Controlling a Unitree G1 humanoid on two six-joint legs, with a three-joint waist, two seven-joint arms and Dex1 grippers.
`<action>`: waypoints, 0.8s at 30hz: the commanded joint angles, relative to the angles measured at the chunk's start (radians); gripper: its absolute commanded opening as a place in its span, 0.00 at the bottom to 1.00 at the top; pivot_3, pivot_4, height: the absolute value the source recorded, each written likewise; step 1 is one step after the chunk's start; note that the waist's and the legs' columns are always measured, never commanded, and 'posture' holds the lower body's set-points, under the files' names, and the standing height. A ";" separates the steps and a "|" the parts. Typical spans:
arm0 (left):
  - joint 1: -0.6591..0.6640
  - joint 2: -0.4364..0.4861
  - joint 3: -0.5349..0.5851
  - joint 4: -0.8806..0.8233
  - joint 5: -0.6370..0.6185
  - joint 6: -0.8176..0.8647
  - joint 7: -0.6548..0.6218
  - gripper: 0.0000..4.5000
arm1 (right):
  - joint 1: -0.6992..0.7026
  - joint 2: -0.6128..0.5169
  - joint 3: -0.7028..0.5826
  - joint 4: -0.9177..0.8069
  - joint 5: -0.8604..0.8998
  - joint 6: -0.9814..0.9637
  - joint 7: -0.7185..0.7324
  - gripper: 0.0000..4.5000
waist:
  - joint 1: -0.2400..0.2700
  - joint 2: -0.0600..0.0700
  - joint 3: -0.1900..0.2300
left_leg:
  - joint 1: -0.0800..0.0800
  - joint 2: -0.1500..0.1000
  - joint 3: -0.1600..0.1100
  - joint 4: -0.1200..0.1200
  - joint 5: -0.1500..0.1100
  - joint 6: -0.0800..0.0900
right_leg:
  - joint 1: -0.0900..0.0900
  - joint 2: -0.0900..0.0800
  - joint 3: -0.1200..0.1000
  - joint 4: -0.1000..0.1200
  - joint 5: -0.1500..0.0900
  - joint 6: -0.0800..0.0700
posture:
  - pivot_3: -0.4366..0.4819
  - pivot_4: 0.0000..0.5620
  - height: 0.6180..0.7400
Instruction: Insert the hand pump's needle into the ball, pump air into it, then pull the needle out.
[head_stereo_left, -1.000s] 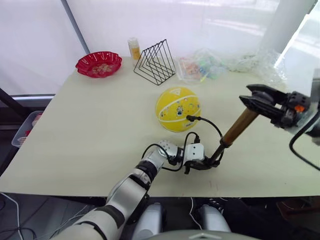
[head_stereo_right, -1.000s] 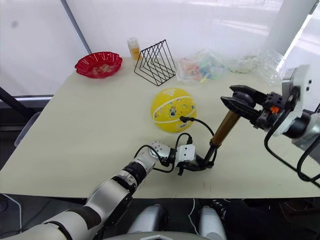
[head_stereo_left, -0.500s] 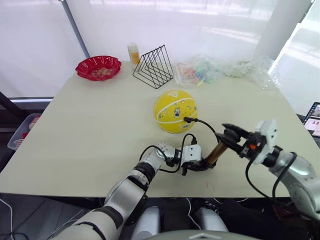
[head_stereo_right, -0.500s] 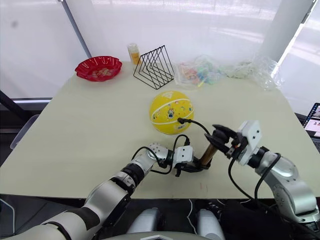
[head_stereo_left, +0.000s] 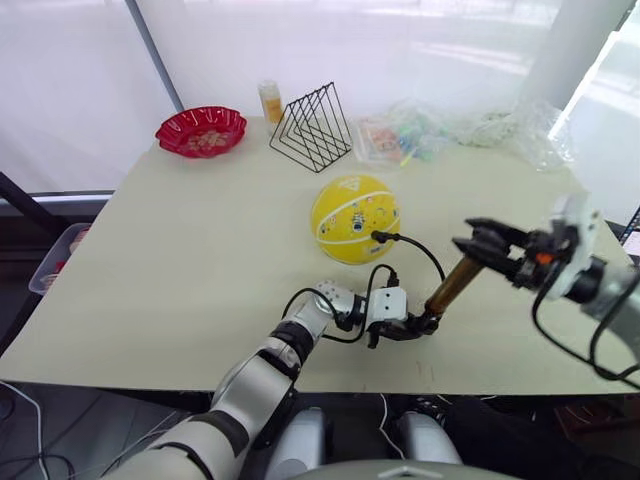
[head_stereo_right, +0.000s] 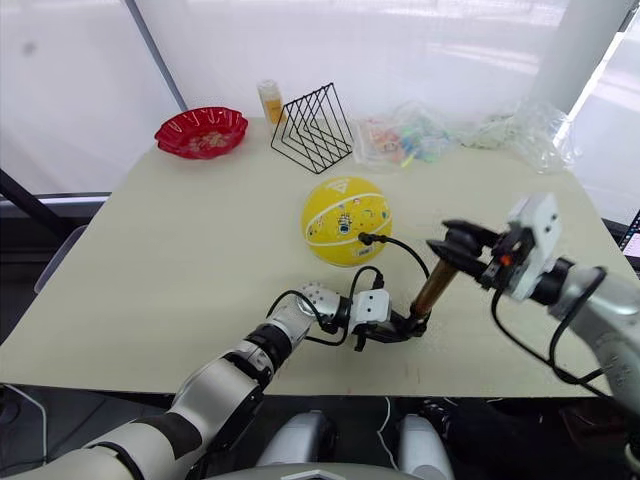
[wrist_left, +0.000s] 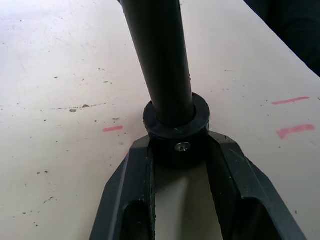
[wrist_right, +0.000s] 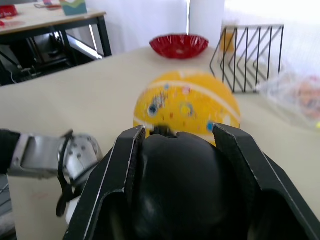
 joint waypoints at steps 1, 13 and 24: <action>0.067 0.051 -0.082 0.107 0.103 0.051 -0.030 0.22 | -0.084 -0.091 -0.196 -0.029 0.082 0.019 -0.024 0.36 | 0.000 0.000 0.000 | -0.002 0.000 -0.001 0.001 0.000 0.000 | -0.001 0.000 0.000 0.000 0.001 0.001 | 0.48 0.27 0.97; 0.064 0.053 -0.082 0.111 0.106 0.050 -0.019 0.22 | 0.014 -0.052 -0.083 -0.070 0.000 0.040 -0.067 0.36 | -0.001 -0.005 -0.003 | -0.005 0.000 -0.006 0.002 0.000 0.000 | -0.002 0.000 -0.003 0.000 0.001 0.002 | 0.48 0.27 0.97; 0.073 0.053 -0.083 0.106 0.102 0.048 -0.012 0.22 | 0.245 0.214 0.300 0.108 -0.383 -0.221 -0.053 0.36 | -0.007 -0.015 -0.015 | 0.009 0.001 -0.007 -0.001 0.000 0.000 | 0.008 0.001 -0.002 0.001 -0.002 -0.003 | 0.48 0.27 0.97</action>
